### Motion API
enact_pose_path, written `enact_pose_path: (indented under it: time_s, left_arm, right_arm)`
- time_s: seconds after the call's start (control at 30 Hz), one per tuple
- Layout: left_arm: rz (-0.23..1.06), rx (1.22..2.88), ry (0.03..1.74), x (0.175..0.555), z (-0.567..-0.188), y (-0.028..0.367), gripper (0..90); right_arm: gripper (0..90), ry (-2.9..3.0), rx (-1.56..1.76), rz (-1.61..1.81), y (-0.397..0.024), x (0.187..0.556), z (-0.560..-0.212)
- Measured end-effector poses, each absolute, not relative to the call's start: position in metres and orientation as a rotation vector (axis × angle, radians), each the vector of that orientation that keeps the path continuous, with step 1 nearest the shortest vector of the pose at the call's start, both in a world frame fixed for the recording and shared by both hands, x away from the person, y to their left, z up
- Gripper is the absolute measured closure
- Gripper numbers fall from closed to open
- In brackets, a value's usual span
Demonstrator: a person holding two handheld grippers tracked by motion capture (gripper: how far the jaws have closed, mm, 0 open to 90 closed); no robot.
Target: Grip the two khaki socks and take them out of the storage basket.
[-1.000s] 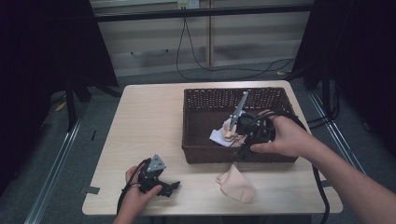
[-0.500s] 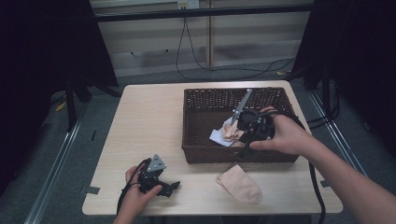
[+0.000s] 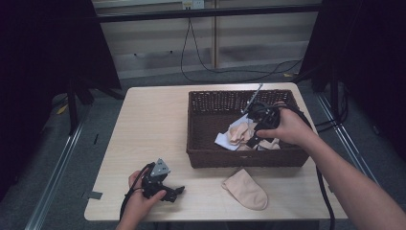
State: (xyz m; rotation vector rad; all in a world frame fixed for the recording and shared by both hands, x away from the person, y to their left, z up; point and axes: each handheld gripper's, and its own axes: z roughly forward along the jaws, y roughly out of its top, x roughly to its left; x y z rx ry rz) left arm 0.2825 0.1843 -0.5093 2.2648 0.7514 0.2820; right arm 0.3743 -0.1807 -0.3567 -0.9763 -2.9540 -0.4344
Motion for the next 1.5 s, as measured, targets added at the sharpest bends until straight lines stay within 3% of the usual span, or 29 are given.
enact_pose_path:
  time_s: [1.17,1.3,1.5]
  left_arm:
    - [0.282,2.265,0.750,0.282,-0.509,0.184,0.0]
    - [0.281,2.265,0.751,0.282,-0.509,0.184,0.0]
    - [0.281,2.265,0.751,0.282,-0.509,0.184,0.0]
  right_arm:
    - [27.6,-2.879,-1.381,-0.382,-0.161,0.425,-0.433]
    - [34.3,-2.885,-1.400,-0.343,-0.161,0.427,-0.443]
    - [65.6,-2.846,-1.395,-0.332,-0.157,0.429,-0.447]
